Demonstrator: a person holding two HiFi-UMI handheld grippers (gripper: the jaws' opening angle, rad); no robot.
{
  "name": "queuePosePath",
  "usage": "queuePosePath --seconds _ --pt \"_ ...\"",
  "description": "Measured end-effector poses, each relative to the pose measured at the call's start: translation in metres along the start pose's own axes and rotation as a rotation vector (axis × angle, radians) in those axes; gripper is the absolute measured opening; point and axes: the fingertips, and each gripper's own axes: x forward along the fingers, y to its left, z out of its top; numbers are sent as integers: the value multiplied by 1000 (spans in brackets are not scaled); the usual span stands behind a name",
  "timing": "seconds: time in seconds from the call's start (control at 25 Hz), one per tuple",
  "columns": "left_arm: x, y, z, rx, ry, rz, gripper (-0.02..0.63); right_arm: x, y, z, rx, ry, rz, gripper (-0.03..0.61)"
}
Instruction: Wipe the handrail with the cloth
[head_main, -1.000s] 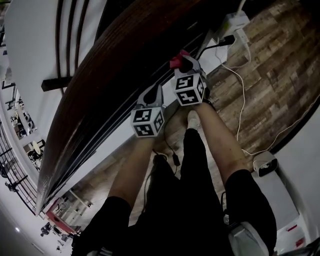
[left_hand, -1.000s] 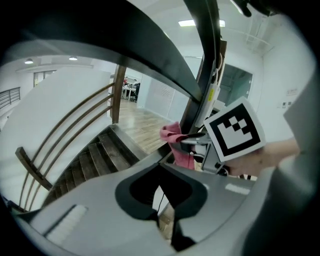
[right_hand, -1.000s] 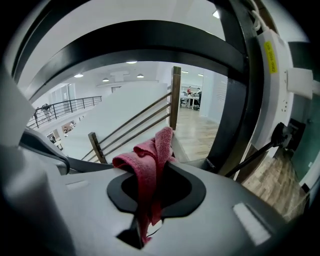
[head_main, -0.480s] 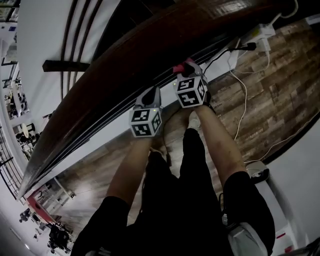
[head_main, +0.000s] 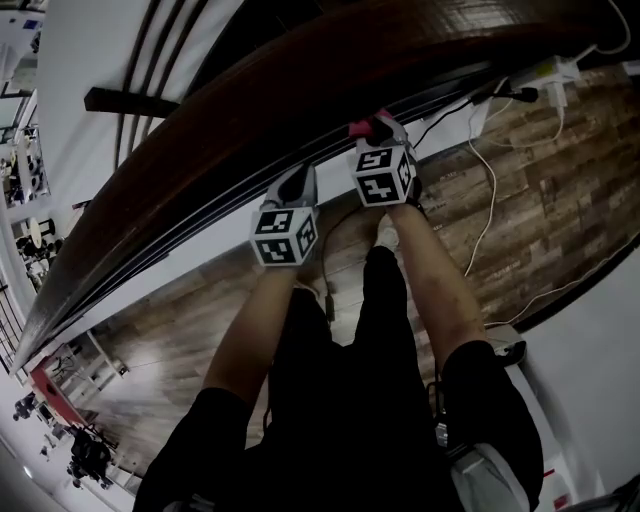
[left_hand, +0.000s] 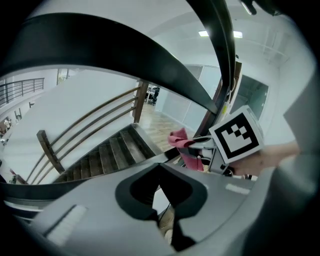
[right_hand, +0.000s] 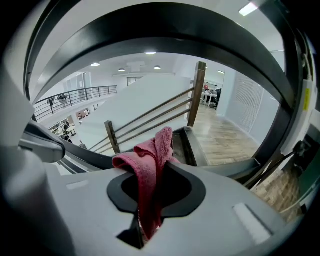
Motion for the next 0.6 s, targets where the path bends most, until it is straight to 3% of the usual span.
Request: queuePosePath --seconds 0.6 --pt "-41 65 -6 -135 -22 114 0 12 52 12 -74 51 37 51"
